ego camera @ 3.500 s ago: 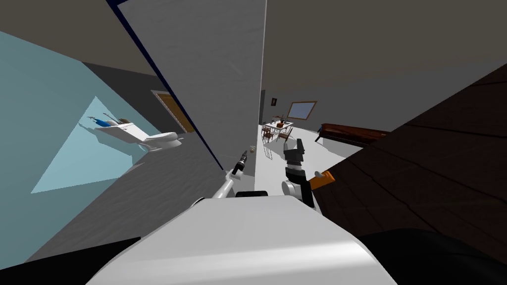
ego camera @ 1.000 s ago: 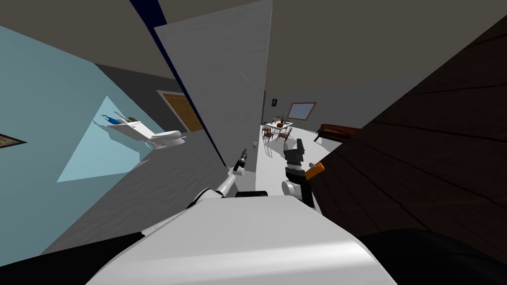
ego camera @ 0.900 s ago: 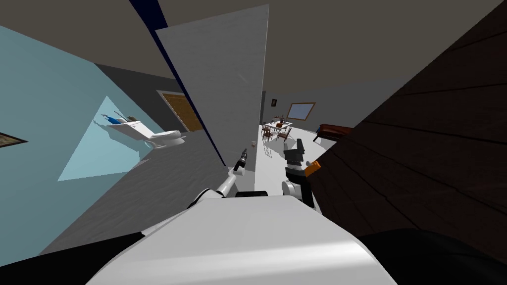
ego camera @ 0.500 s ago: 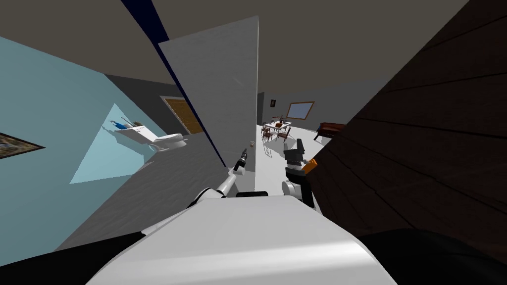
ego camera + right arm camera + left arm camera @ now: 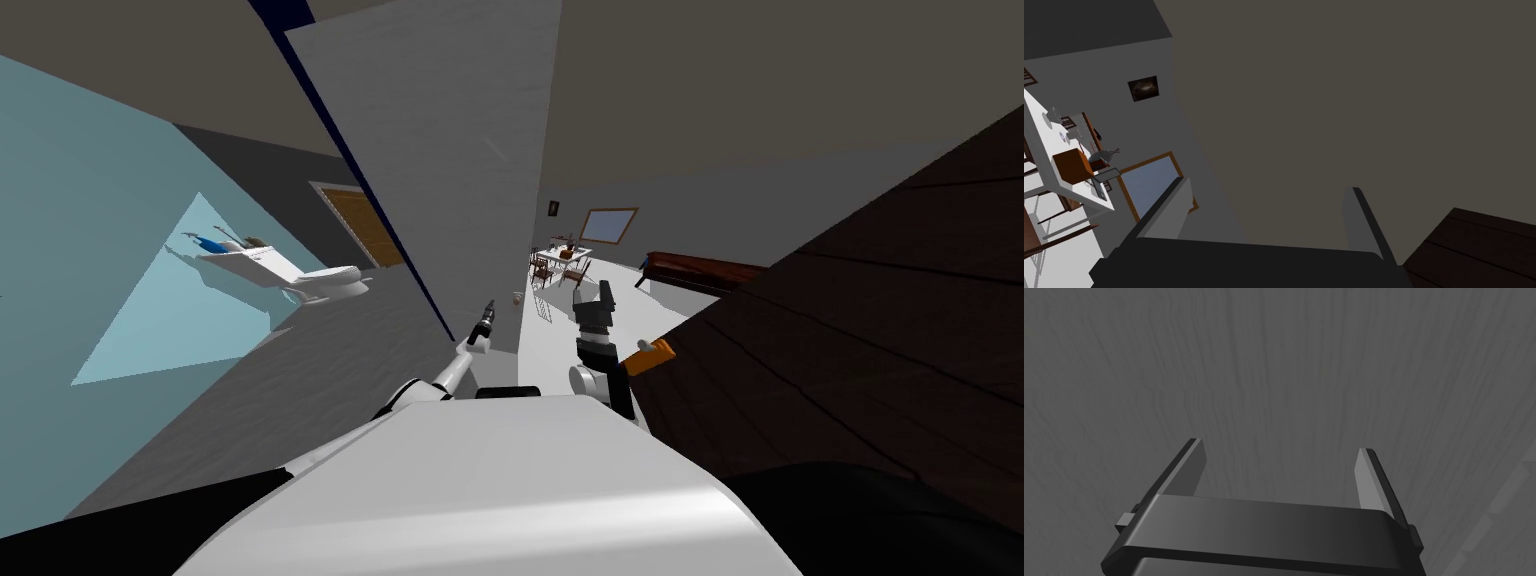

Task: Push the door open

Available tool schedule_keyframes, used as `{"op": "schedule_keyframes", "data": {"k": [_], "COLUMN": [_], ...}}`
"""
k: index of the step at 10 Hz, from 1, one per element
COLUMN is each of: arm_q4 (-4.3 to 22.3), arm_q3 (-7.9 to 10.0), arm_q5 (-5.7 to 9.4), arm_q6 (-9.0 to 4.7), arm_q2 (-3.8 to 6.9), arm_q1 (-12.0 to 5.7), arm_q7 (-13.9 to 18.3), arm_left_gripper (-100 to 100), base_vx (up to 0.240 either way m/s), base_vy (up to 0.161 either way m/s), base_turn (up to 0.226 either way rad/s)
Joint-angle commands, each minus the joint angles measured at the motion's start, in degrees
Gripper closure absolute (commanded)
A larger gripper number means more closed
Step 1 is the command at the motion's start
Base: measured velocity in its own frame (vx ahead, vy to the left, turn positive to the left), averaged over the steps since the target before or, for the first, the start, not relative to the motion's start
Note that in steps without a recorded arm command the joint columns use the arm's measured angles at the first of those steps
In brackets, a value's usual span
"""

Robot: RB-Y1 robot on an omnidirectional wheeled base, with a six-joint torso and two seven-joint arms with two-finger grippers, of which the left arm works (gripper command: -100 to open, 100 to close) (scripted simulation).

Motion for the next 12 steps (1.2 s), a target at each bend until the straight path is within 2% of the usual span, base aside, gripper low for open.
{"op": "schedule_keyframes", "data": {"k": [1,3,6,7,8,12], "arm_q4": [-0.53,-0.37,-0.19,0.46,0.46,0.46], "arm_q3": [0.16,0.38,0.63,0.50,0.50,0.50], "arm_q5": [-0.06,-0.11,-0.17,-0.14,-0.14,-0.14], "arm_q6": [0.07,-0.21,-0.53,-0.81,-0.81,-0.81], "arm_q2": [0.33,-0.55,-3.33,-2.58,-2.58,-2.58], "arm_q1": [0.32,0.33,0.35,0.02,0.02,0.02], "arm_q7": [-0.29,-0.54,-0.83,-0.56,-0.56,-0.56], "arm_left_gripper": [-100,-100,-100,-100,100,100], "base_vx": [0.221,0.170,0.090,0.026,-0.005,-0.005], "base_vy": [-0.092,-0.149,-0.193,-0.101,0.012,0.026], "base_turn": [-0.016,-0.017,-0.018,0.007,-0.001,-0.001]}}
